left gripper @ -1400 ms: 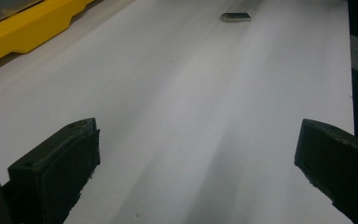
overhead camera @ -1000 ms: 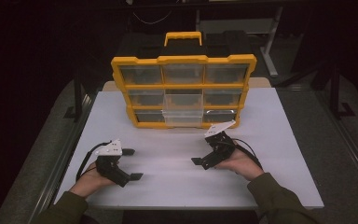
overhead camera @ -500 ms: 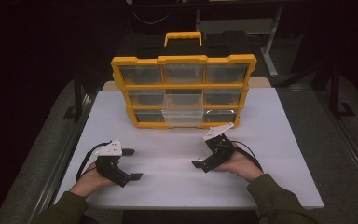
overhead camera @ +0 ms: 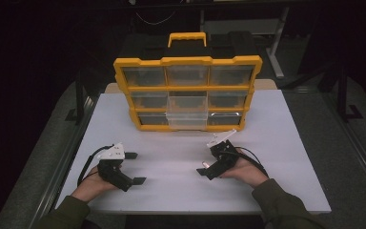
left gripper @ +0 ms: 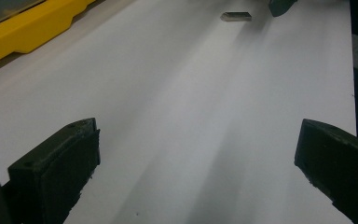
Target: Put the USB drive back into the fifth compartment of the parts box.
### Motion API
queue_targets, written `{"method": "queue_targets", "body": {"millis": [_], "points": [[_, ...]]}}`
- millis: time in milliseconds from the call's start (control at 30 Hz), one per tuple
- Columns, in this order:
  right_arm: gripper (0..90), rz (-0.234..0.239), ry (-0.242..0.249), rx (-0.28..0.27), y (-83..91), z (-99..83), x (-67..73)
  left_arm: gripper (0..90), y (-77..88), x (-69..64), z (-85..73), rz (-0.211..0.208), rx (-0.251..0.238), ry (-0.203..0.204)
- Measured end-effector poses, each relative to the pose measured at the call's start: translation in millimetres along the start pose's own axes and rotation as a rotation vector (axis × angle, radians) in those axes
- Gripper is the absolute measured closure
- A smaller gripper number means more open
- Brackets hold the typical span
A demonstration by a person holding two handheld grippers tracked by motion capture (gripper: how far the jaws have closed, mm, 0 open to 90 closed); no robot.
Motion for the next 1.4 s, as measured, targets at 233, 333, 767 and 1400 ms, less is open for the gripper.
{"method": "queue_targets", "body": {"millis": [233, 333, 767, 1400], "points": [[1.4, -0.003, 0.015, 0.037, -5.3, -2.9, 2.2, 0.0, 0.0, 0.0, -0.1, 0.000, 0.000, 0.000], [5.9, 0.001, 0.018, 0.051, -6.3, -3.9, 2.8, 0.0, 0.1, -0.1, -0.1, -0.001, 0.001, -0.002], [32.7, 0.000, 0.010, 0.060, -2.7, -5.5, 2.6, 0.0, 0.4, 0.1, -0.3, -0.001, 0.002, -0.004], [60.5, -0.021, 0.030, 0.070, -1.0, -5.8, 1.8, 0.0, 0.4, 0.5, -0.3, -0.001, 0.000, -0.002]]}}
Point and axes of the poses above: each handheld gripper's, and its own axes: y roughly backward along the jaws, z roughly out of its top, x roughly to its left, the point moved 3 cm from there along -y, roughly forward along the jaws, and after that the axes turned 10 degrees about z, right-handed, at the moved point
